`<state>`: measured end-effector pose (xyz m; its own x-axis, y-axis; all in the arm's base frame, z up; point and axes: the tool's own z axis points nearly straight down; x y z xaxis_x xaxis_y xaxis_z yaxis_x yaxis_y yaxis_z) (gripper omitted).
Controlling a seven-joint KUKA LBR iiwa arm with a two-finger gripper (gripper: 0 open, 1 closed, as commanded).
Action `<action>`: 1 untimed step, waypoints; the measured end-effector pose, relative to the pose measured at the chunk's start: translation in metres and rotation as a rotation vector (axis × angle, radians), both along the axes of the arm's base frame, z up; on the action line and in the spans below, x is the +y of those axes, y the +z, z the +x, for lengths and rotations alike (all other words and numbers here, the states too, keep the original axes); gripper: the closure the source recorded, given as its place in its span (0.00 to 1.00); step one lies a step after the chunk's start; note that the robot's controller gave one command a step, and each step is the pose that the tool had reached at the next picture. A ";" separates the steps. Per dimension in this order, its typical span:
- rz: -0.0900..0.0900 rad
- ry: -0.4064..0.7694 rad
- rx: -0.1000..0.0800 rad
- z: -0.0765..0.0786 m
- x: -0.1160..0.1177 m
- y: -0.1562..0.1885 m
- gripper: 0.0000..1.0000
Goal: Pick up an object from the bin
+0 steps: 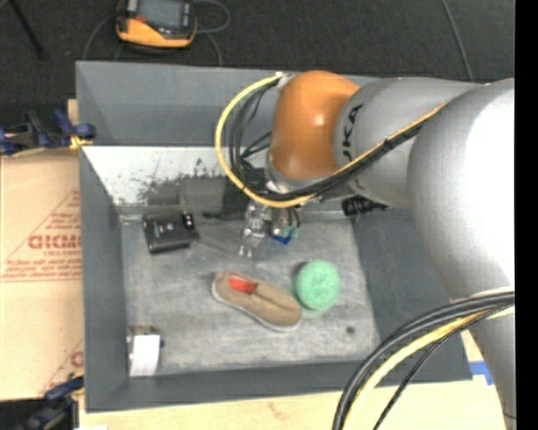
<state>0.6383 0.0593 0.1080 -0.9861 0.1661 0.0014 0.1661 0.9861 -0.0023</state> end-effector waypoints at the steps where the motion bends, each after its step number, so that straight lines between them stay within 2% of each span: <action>1: 0.001 0.115 -0.005 -0.019 -0.022 0.016 0.00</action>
Offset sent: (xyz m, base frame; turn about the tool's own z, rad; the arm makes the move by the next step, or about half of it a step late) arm 0.0000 0.0000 0.0000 0.0000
